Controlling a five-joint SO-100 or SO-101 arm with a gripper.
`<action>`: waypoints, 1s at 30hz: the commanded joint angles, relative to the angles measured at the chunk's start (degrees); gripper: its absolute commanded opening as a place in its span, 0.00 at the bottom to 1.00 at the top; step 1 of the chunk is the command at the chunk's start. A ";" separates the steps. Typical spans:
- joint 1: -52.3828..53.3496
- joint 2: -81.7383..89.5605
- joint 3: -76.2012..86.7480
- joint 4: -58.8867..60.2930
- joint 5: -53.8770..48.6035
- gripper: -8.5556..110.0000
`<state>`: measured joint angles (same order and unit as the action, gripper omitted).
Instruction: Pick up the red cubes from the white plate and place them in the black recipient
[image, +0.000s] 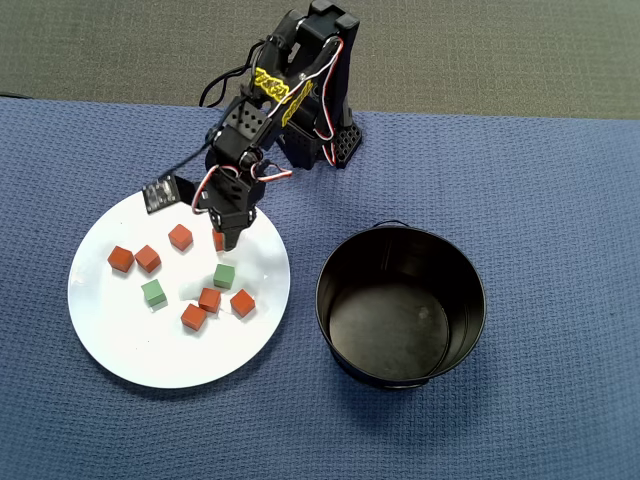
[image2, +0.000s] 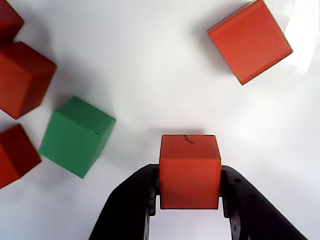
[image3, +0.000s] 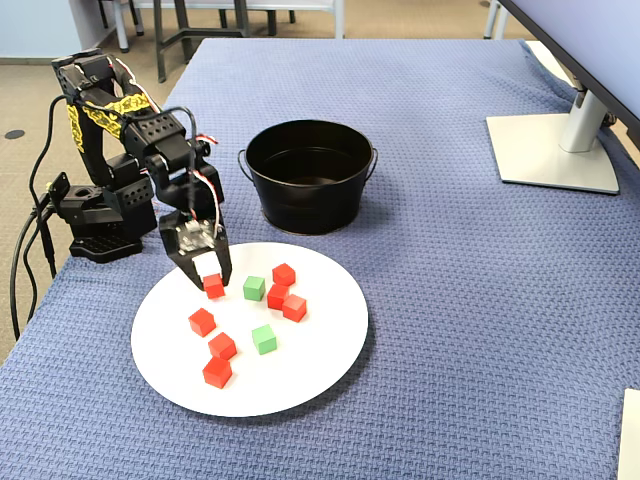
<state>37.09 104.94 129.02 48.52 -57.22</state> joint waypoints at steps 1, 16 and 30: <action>-2.46 8.79 -7.03 3.87 8.88 0.07; -34.63 14.50 -41.84 27.07 40.78 0.07; -48.34 6.68 -39.38 27.95 39.20 0.46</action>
<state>-16.26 111.27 93.87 74.97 -14.77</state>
